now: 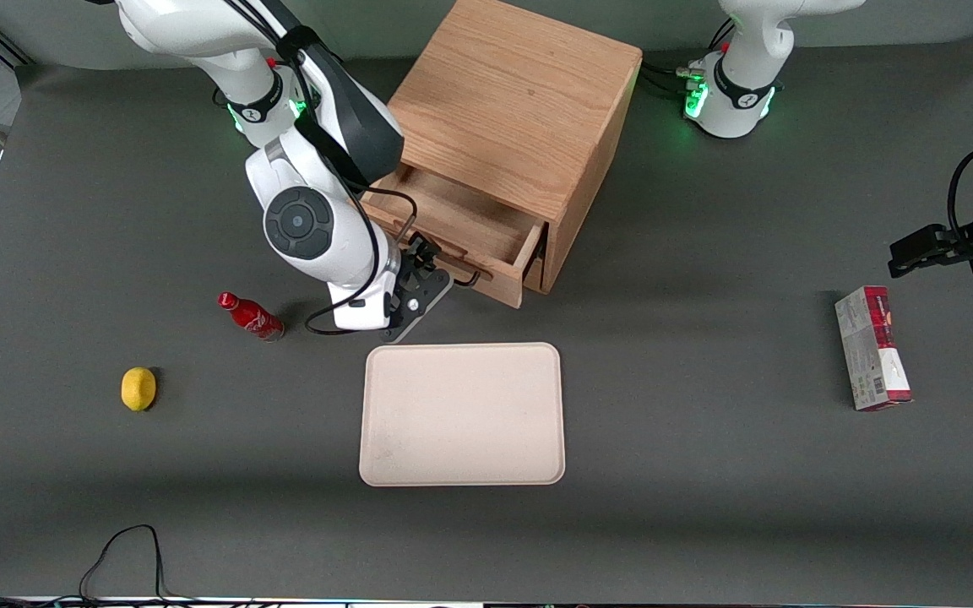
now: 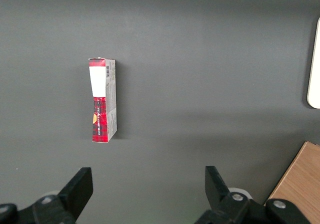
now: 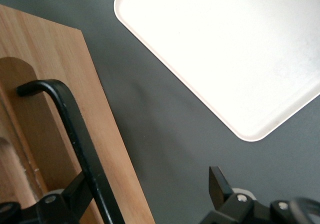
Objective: Open upper drawer
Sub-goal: 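Pull the upper drawer outward from the cabinet with the right gripper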
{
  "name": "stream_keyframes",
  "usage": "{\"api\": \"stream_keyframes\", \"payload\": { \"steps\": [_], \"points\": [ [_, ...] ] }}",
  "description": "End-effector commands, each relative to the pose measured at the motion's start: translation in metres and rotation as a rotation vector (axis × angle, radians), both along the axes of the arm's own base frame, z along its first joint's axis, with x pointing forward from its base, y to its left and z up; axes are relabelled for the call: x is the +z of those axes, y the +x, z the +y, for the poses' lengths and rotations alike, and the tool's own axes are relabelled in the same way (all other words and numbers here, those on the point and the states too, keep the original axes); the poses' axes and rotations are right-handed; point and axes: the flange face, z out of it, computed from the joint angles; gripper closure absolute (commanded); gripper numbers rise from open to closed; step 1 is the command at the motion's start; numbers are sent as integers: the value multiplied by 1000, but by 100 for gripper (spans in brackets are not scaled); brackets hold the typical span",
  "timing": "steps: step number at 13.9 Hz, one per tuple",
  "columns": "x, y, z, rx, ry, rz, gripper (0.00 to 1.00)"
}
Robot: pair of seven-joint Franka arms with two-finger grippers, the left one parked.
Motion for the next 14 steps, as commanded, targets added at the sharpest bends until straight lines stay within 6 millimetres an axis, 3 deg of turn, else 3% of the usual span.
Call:
{"api": "stream_keyframes", "payload": {
  "steps": [1, 10, 14],
  "points": [
    [-2, 18, -5, 9, 14, -20, 0],
    [-5, 44, -29, -38, 3, -43, 0],
    [-11, 59, -55, -81, -1, -34, 0]
  ]
}}
